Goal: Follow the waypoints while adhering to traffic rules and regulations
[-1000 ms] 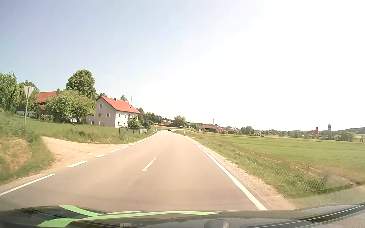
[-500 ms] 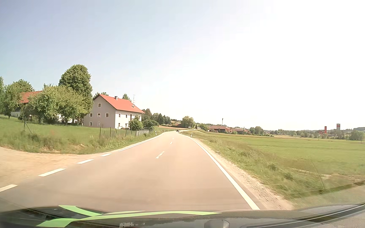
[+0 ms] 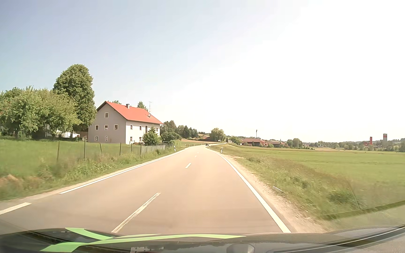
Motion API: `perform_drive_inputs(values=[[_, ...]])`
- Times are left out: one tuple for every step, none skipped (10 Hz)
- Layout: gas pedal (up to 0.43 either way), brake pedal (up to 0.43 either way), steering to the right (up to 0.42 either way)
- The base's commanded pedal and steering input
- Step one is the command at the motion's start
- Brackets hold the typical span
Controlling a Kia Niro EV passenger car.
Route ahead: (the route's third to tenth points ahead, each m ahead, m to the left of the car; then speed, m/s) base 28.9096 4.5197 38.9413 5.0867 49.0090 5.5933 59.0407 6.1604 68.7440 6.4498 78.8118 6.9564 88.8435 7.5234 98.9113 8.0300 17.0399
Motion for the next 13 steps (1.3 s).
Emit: perform_drive_inputs(values=[[0.209, 0.000, -0.021], [0.209, 0.000, -0.021], [0.209, 0.000, -0.021], [0.209, 0.000, -0.020], [0.209, 0.000, -0.018], [0.209, 0.000, -0.015], [0.209, 0.000, -0.011], [0.209, 0.000, -0.009], [0.209, 0.000, -0.008], [0.209, 0.000, -0.008], [0.209, 0.000, -0.008], [0.209, 0.000, -0.008], [0.209, 0.000, -0.008]])
